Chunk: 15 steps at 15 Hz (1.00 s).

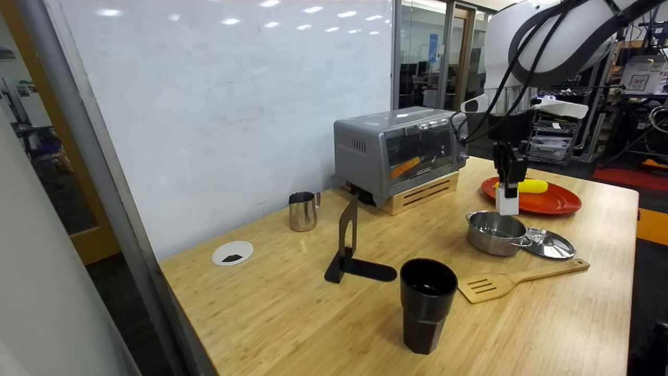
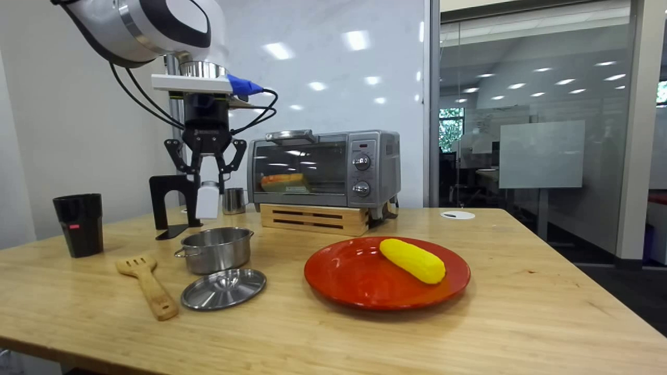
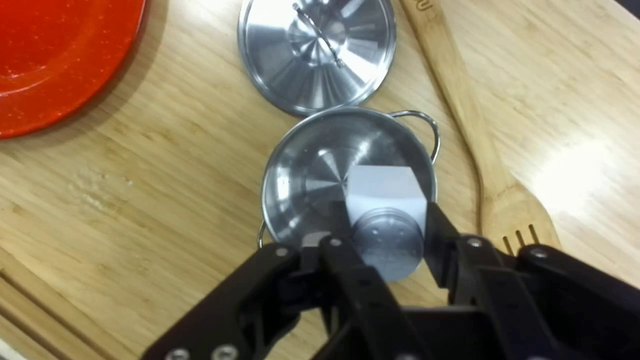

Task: Place the salt shaker in the pot then close the pot

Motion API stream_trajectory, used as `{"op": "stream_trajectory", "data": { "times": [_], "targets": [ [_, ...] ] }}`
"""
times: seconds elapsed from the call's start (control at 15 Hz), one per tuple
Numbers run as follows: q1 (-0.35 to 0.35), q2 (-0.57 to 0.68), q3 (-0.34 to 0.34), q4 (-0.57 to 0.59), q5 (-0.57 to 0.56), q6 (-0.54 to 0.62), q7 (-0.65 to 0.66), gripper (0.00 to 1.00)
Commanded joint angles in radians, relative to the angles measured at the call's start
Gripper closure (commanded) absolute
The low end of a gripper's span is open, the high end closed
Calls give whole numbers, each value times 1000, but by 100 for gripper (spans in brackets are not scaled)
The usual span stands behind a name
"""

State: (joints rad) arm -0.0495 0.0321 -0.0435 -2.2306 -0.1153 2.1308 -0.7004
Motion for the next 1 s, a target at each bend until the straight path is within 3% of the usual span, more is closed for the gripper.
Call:
{"op": "stream_trajectory", "data": {
  "times": [0.0,0.93],
  "targets": [
    [2,54,3,9,-40,-17,10,87],
    [42,200,33,81,-294,21,141,87]
  ]
}}
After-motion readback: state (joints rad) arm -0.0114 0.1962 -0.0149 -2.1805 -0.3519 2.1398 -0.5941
